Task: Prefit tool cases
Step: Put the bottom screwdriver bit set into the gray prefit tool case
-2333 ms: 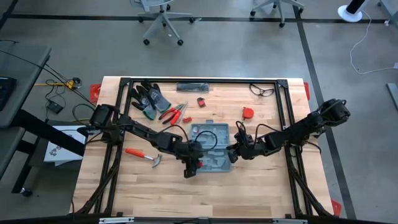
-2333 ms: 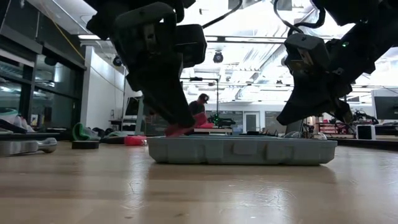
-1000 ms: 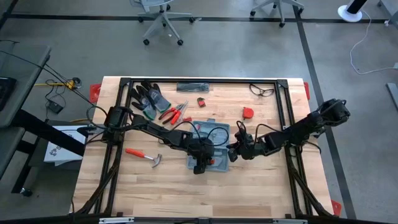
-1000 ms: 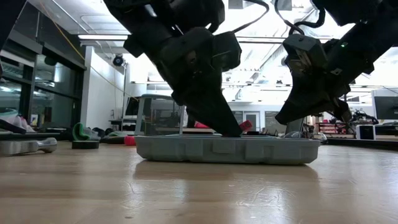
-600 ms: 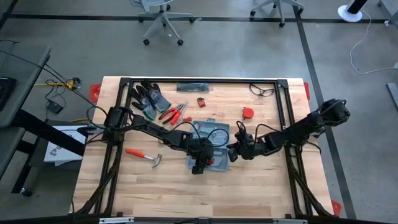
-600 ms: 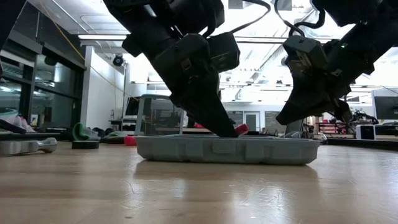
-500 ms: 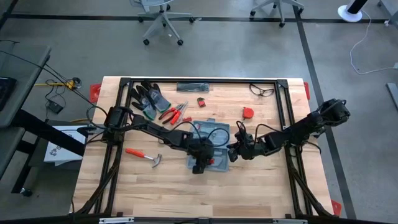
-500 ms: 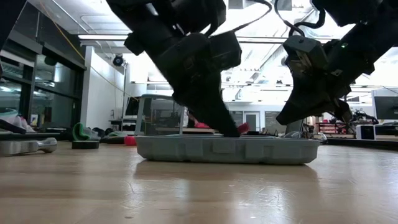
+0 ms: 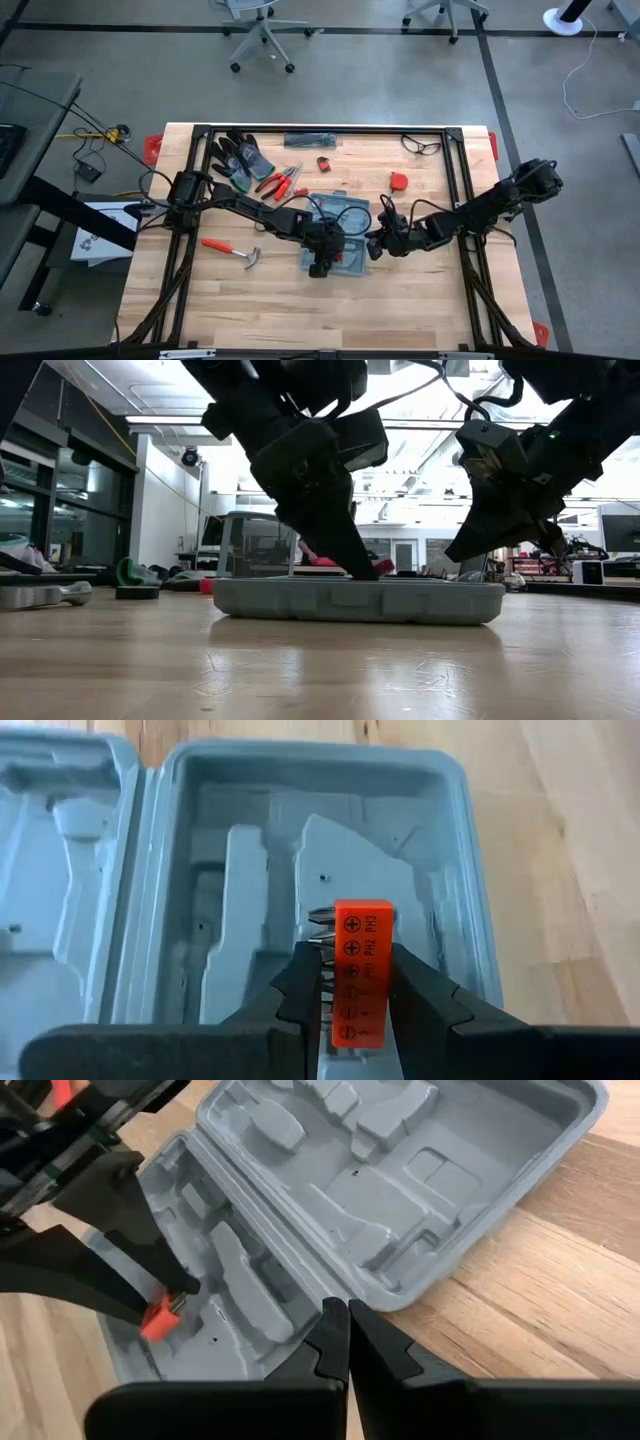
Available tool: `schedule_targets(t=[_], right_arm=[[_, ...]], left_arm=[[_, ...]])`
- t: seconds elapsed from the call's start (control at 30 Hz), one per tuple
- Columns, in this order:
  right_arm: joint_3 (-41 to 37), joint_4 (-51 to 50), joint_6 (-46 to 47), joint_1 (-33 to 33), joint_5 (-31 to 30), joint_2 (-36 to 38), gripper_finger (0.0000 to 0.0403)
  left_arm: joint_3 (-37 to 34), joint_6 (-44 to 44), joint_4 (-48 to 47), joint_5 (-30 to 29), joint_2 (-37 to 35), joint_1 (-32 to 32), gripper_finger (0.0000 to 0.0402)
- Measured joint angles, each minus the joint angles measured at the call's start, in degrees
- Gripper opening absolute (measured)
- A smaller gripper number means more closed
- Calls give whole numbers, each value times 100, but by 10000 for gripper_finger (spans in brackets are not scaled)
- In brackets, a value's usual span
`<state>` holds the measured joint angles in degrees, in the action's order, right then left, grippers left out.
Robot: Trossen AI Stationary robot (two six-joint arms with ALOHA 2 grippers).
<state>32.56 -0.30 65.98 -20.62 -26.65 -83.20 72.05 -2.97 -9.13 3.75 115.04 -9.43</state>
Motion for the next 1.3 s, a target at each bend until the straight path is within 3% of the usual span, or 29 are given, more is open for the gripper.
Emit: schedule_targets(t=[0.47, 0.73, 0.93, 1.1, 1.3], right_arm=[[0, 28, 0, 0, 2, 0, 0], [0, 785, -286, -2, 427, 0, 0], [0, 870, -304, 0, 268, 0, 0], [1, 848, -304, 0, 243, 0, 0], [0, 826, -301, 0, 240, 0, 0]], left_arm=[[1, 326, -316, 49, -2, -33, 74], [7, 803, -508, 57, -4, -78, 74], [7, 939, -658, 74, -7, -87, 74], [7, 1160, -676, 62, -7, -118, 110], [7, 1162, -762, 66, -7, -120, 119]])
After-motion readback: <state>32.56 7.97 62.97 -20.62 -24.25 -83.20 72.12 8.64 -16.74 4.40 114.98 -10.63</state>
